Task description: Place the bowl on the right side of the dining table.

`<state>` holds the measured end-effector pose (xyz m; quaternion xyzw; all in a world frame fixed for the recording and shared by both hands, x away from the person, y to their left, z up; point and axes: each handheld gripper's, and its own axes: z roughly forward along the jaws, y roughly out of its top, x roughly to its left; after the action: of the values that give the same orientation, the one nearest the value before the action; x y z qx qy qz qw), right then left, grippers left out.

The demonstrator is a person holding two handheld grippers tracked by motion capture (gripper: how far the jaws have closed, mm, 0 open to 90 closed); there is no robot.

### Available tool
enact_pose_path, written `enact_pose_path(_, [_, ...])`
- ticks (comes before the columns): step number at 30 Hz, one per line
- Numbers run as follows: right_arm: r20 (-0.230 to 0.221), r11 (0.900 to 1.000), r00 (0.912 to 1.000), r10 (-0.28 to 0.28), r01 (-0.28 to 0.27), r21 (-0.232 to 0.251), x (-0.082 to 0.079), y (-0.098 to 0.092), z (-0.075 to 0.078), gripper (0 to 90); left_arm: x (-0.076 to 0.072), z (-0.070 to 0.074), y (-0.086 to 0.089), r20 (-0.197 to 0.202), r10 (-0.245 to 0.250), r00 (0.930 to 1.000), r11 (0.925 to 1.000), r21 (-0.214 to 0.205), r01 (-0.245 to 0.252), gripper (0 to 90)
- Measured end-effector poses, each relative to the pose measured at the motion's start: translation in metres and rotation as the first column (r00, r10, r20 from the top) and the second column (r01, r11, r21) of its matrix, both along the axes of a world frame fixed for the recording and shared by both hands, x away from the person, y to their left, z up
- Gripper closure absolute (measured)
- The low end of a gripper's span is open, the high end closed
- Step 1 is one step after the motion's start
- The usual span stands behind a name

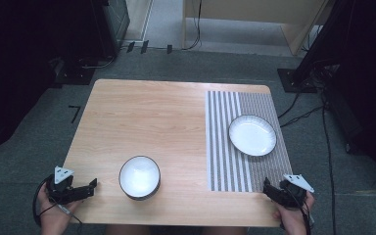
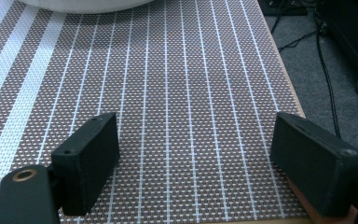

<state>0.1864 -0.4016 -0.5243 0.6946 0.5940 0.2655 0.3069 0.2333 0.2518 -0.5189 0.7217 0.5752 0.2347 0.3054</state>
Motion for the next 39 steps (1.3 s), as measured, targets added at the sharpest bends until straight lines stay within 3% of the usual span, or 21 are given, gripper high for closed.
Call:
enact_pose_path(8, [0.038,0.9998,0.9991,-0.020,0.020,0.010,-0.004,0.008,0.009,20.3,0.001,0.000,-0.003,-0.003,0.012,0.9999,0.9998,0.015,-0.011,0.0])
enact_pose_path(14, [0.070,0.9994,0.9974,0.016,-0.018,0.031,-0.005,0.021,0.023,20.5,0.001,0.000,-0.003,-0.002,0.016,0.9999,0.9998,0.009,-0.016,0.0])
enact_pose_path(22, [0.095,0.9980,0.9953,0.018,-0.024,0.059,-0.007,0.030,0.037,20.0,0.001,0.000,-0.003,-0.002,0.016,0.9999,0.9998,0.013,-0.016,0.0])
enact_pose_path(27, [0.089,0.9971,0.9958,0.021,-0.027,0.071,-0.008,0.032,0.043,18.7,0.001,0.000,-0.003,-0.003,0.015,0.9999,0.9998,0.014,-0.015,0.0])
enact_pose_path(39, [0.132,0.9944,0.9894,0.061,-0.072,0.077,-0.010,0.048,0.063,9.5,0.002,0.000,-0.003,-0.003,0.014,0.9999,0.9998,0.015,-0.014,0.0])
